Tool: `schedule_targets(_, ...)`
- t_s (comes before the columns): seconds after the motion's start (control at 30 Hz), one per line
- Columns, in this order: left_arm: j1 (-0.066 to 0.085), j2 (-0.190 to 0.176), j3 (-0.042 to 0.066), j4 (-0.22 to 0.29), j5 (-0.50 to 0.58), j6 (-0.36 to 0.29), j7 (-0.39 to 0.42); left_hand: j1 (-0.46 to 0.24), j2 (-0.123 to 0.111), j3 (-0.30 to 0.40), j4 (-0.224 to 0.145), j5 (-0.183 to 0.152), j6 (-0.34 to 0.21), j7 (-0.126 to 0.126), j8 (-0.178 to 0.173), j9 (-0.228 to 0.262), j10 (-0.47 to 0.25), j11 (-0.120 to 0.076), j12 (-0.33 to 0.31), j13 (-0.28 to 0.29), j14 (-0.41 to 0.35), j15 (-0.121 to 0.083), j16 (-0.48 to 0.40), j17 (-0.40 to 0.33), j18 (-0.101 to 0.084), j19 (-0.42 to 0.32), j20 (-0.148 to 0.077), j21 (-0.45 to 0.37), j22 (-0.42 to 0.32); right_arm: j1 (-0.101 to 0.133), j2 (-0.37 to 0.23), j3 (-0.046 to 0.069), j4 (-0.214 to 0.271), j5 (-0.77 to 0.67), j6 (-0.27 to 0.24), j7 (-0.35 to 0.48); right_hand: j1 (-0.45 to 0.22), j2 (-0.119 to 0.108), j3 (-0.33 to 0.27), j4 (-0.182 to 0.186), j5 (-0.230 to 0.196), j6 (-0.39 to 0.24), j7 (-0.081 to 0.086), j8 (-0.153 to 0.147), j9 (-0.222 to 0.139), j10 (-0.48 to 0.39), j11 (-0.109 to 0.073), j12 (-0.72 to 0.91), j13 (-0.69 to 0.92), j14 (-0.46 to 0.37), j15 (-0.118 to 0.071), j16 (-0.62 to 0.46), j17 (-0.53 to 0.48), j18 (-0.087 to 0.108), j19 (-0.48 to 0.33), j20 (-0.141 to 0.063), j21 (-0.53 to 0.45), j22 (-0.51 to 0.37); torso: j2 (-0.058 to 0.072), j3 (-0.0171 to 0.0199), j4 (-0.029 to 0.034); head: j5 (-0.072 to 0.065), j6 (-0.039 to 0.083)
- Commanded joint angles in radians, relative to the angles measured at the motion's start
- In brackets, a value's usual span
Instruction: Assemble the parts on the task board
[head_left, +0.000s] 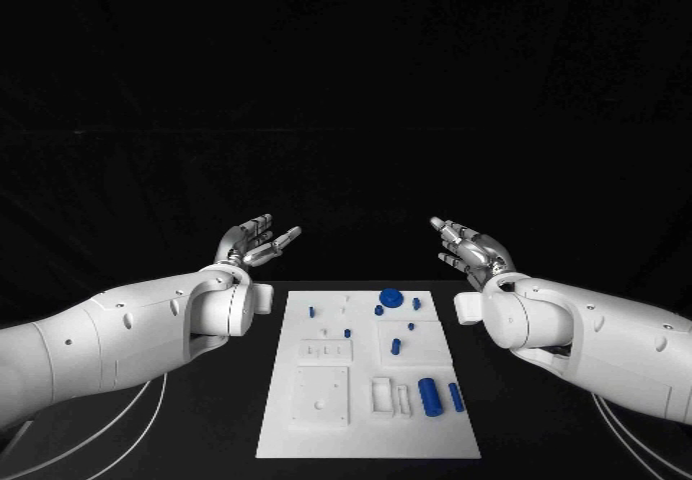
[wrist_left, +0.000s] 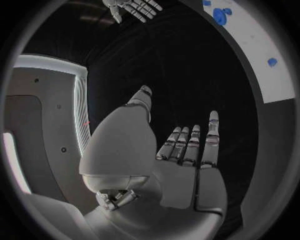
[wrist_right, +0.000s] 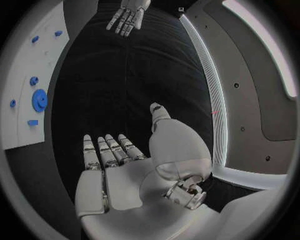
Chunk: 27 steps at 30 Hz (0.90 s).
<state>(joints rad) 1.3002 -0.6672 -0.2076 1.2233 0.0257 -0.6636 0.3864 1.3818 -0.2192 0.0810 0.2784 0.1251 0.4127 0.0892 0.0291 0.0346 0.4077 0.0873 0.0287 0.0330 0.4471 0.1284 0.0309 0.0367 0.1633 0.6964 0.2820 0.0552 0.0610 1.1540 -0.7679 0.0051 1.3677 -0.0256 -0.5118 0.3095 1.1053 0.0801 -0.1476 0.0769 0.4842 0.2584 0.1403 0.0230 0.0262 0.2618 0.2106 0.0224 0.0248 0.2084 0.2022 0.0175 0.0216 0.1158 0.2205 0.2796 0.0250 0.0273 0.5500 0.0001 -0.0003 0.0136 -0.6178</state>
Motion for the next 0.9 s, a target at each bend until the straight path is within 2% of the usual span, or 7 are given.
schedule_targets(0.03, 0.024, 0.014, -0.014, -0.034, 0.020, 0.086, -0.066, 0.050, -0.003, 0.006, 0.015, 0.016, 0.019, 0.006, 0.007, 0.002, 0.019, 0.004, 0.007, 0.002, 0.021, 0.002, 0.008, 0.002, 0.023, 0.028, 0.006, 0.008, 0.003, 0.021, 0.004, 0.002, -0.041, -0.056, 0.240, -0.153, 0.075, 0.003, -0.001, -0.059, 0.001, 0.036, 0.062, 0.007, 0.003, 0.038, 0.005, 0.006, 0.003, 0.026, 0.010, 0.007, 0.003, 0.015, 0.023, 0.012, 0.009, 0.004, 0.000, 0.0001, -0.0001, 0.000, 0.000)
schedule_targets(0.23, 0.031, 0.017, -0.020, -0.044, 0.021, 0.091, -0.071, 0.051, 0.012, 0.015, 0.013, 0.015, 0.041, 0.030, 0.009, 0.004, 0.061, 0.027, 0.009, 0.004, 0.049, 0.006, 0.009, 0.003, 0.025, 0.040, 0.006, 0.009, 0.004, 0.044, 0.006, 0.003, -0.084, -0.072, 0.330, -0.216, 0.139, -0.005, 0.041, -0.155, 0.024, 0.097, 0.061, 0.011, 0.007, 0.111, 0.007, 0.009, 0.007, 0.089, 0.015, 0.011, 0.007, 0.022, 0.044, 0.010, 0.013, 0.005, 0.000, 0.0001, -0.0001, 0.000, 0.000)
schedule_targets(0.4, 0.031, 0.017, -0.020, -0.044, 0.021, 0.091, -0.071, 0.046, 0.062, 0.034, -0.018, 0.019, 0.115, 0.069, 0.013, 0.007, 0.174, 0.064, 0.013, 0.009, 0.226, 0.020, 0.017, 0.011, 0.049, 0.133, 0.004, 0.029, 0.012, 0.050, 0.007, 0.004, -0.097, -0.077, 0.356, -0.234, 0.198, -0.010, 0.114, -0.240, 0.007, 0.403, 0.031, 0.028, 0.022, 0.446, -0.005, 0.029, 0.023, 0.452, 0.028, 0.031, 0.030, 0.043, 0.335, -0.022, 0.079, 0.029, 0.000, 0.0001, -0.0001, 0.000, 0.000)
schedule_targets(0.5, 0.031, 0.014, -0.020, -0.046, 0.011, 0.093, -0.009, 0.025, 0.106, 0.028, -0.080, 0.019, 0.226, 0.091, 0.020, 0.013, 0.336, 0.084, 0.018, 0.015, 0.429, 0.038, 0.026, 0.019, 0.051, 0.198, -0.024, 0.058, 0.018, 0.049, 0.037, 0.004, -0.186, -0.409, 0.347, -0.082, 0.198, -0.011, 0.156, -0.265, -0.003, 0.543, 0.021, 0.031, 0.028, 0.681, -0.023, 0.051, 0.033, 0.727, -0.008, 0.046, 0.048, 0.034, 0.566, -0.061, 0.133, 0.041, 0.000, -0.0062, 0.0014, 0.003, -0.016)
schedule_targets(0.57, 0.031, 0.009, -0.020, -0.042, 0.010, 0.100, -0.001, 0.020, 0.128, 0.019, -0.133, 0.020, 0.286, 0.101, 0.024, 0.016, 0.452, 0.092, 0.021, 0.022, 0.589, 0.040, 0.049, 0.025, -0.001, 0.278, -0.095, 0.104, 0.032, 0.048, 0.044, 0.004, -0.198, -0.495, 0.336, -0.082, 0.183, -0.017, 0.194, -0.282, -0.012, 0.650, 0.017, 0.038, 0.034, 0.742, -0.045, 0.046, 0.031, 0.800, -0.034, 0.052, 0.052, 0.019, 0.635, -0.092, 0.141, 0.042, -0.001, -0.0067, 0.0005, 0.004, -0.016)
schedule_targets(0.8, 0.033, -0.025, -0.020, -0.005, -0.027, 0.156, -0.007, 0.016, 0.173, -0.016, -0.232, 0.009, 0.466, 0.079, 0.041, 0.026, 0.687, 0.044, 0.032, 0.026, 0.842, -0.052, 0.109, 0.064, -0.054, 0.441, -0.212, 0.233, 0.084, 0.047, 0.076, 0.005, -0.229, -0.889, 0.338, -0.156, 0.115, -0.081, 0.279, -0.331, 0.022, 0.836, -0.031, 0.044, 0.044, 0.938, -0.129, 0.043, 0.036, 1.230, -0.190, 0.163, 0.189, 0.014, 1.037, -0.268, 0.310, 0.095, 0.008, -0.0049, 0.0015, -0.001, -0.019)
schedule_targets(0.9, 0.037, -0.051, -0.019, 0.032, -0.045, 0.170, -0.015, 0.010, 0.174, -0.033, -0.253, 0.009, 0.478, 0.075, 0.037, 0.026, 0.690, 0.034, 0.031, 0.025, 0.925, -0.085, 0.175, 0.107, -0.068, 0.494, -0.253, 0.316, 0.131, 0.047, 0.084, 0.009, -0.225, -1.006, 0.330, -0.193, 0.103, -0.106, 0.293, -0.361, 0.031, 0.843, -0.037, 0.041, 0.041, 0.976, -0.146, 0.039, 0.038, 1.264, -0.222, 0.230, 0.381, -0.026, 1.104, -0.332, 0.387, 0.141, 0.021, -0.0058, 0.0033, -0.002, -0.012)
